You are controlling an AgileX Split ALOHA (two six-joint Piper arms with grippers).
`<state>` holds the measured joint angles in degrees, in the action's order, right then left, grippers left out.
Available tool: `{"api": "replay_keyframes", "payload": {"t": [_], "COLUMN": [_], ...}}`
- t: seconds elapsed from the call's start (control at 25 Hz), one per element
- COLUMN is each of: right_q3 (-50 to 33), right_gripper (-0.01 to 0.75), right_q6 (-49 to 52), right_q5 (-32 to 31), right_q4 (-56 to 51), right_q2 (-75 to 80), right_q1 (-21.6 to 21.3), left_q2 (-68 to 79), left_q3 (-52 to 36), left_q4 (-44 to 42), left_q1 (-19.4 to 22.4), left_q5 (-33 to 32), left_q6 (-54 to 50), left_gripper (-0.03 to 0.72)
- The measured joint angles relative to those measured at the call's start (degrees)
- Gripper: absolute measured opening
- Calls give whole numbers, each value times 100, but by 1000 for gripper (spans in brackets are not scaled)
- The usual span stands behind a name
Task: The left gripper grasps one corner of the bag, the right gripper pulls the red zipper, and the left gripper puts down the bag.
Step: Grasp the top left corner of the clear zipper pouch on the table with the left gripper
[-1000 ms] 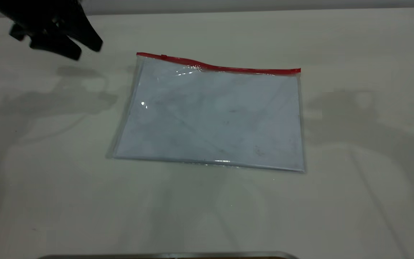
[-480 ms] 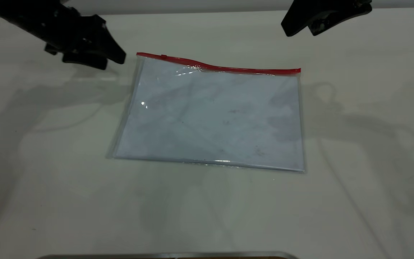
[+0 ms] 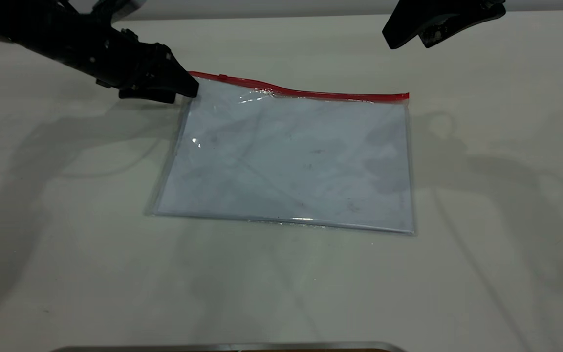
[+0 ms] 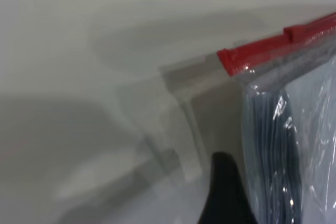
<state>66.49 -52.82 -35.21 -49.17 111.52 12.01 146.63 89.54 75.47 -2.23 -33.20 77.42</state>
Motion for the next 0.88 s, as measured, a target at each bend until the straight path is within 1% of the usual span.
{"api": "replay_keyframes", "payload": {"t": [0.16, 0.36, 0.52, 0.64, 0.88], "right_q3": [0, 0, 0, 0, 0], "right_gripper": [581, 581, 580, 580, 580], "right_q6": [-13, -32, -32, -32, -32], "right_q5": [0, 0, 0, 0, -23], "right_q4": [0, -2, -2, -2, -6], "right_q2": [6, 6, 6, 6, 6], "right_q1": [0, 0, 0, 0, 0], "left_q2": [162, 262, 267, 267, 267], "left_q3": [18, 35, 45, 45, 45], "left_q4": [335, 526, 648, 806, 847], "left_q1": [-17, -17, -28, -39, -128], "left_q5": [-59, -144, -186, -186, -186], "left_q6": [348, 486, 658, 771, 789], "left_gripper": [581, 580, 552, 496, 304]}}
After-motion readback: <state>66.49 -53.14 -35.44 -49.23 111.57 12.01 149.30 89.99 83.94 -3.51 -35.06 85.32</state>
